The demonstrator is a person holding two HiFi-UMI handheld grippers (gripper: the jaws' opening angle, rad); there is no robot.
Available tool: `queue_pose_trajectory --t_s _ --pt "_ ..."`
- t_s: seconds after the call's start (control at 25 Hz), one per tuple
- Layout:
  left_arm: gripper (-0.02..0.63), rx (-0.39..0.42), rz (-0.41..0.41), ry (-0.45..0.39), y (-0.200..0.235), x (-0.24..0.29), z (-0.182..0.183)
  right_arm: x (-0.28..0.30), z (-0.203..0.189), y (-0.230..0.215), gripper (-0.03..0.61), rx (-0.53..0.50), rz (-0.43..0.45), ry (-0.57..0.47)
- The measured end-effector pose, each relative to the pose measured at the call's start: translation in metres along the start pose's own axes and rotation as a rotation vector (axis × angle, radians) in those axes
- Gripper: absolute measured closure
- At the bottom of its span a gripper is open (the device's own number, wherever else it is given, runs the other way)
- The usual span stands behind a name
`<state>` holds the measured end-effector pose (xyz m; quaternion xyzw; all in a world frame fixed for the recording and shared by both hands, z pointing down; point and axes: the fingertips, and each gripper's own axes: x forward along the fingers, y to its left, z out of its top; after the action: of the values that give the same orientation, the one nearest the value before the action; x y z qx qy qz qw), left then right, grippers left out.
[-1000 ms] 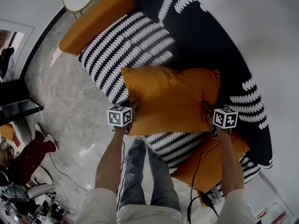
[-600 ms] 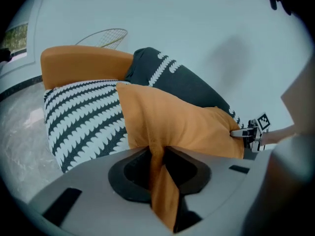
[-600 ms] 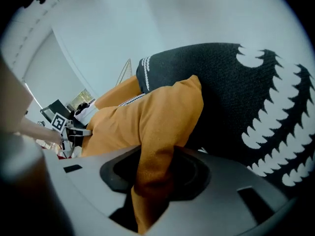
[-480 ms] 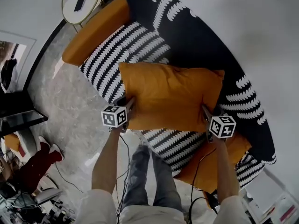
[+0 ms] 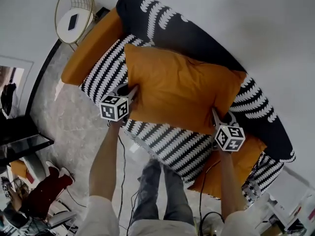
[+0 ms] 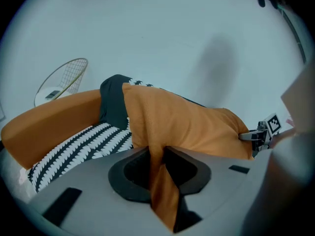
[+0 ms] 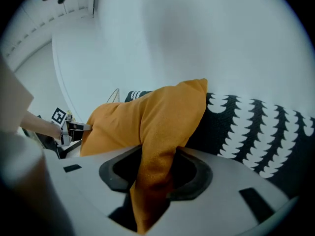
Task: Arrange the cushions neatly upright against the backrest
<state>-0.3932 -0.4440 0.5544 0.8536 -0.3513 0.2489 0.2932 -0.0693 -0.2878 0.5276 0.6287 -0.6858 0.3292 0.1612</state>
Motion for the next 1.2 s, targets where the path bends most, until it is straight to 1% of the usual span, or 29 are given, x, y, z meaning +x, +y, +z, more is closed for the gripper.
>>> queue_pose_trajectory --t_s 0.2,0.4,0.56,0.68,0.8,0.92,1.0,1.04,1.12,1.2 --pt "0.506 0.053 -0.013 -0.015 -0.006 0.029 0.04 -0.012 0.011 -0.005 0.399 -0.011 -0.109 -0.071" --pt "0.514 0.109 0.01 -0.005 -0.01 0.07 0.072 -0.013 0.0 -0.005 0.393 -0.018 -0.172 -0.082" --pt "0.517 0.127 0.004 0.008 -0.018 0.098 0.079 -0.026 -0.007 -0.002 0.388 0.008 -0.243 -0.098" --pt "0.515 0.164 -0.002 0.036 -0.03 0.126 0.075 -0.028 -0.034 -0.003 0.371 0.047 -0.281 -0.071" --pt "0.515 0.183 0.036 0.075 -0.036 0.157 0.075 -0.007 -0.058 -0.012 0.353 0.091 -0.238 -0.017" --pt "0.512 0.144 0.053 0.071 -0.03 0.171 0.073 0.016 -0.063 -0.026 0.32 0.138 -0.185 0.025" --pt "0.5 0.115 0.067 0.045 -0.022 0.17 0.073 0.025 -0.065 -0.029 0.285 0.171 -0.154 0.021" --pt "0.494 0.11 0.076 0.033 -0.018 0.167 0.072 0.026 -0.067 -0.029 0.279 0.173 -0.143 0.013" --pt "0.469 0.113 0.09 0.023 -0.014 0.161 0.071 0.024 -0.07 -0.031 0.268 0.183 -0.126 0.001" --pt "0.442 0.117 0.101 0.029 -0.014 0.153 0.073 0.017 -0.071 -0.033 0.251 0.221 -0.112 -0.013"
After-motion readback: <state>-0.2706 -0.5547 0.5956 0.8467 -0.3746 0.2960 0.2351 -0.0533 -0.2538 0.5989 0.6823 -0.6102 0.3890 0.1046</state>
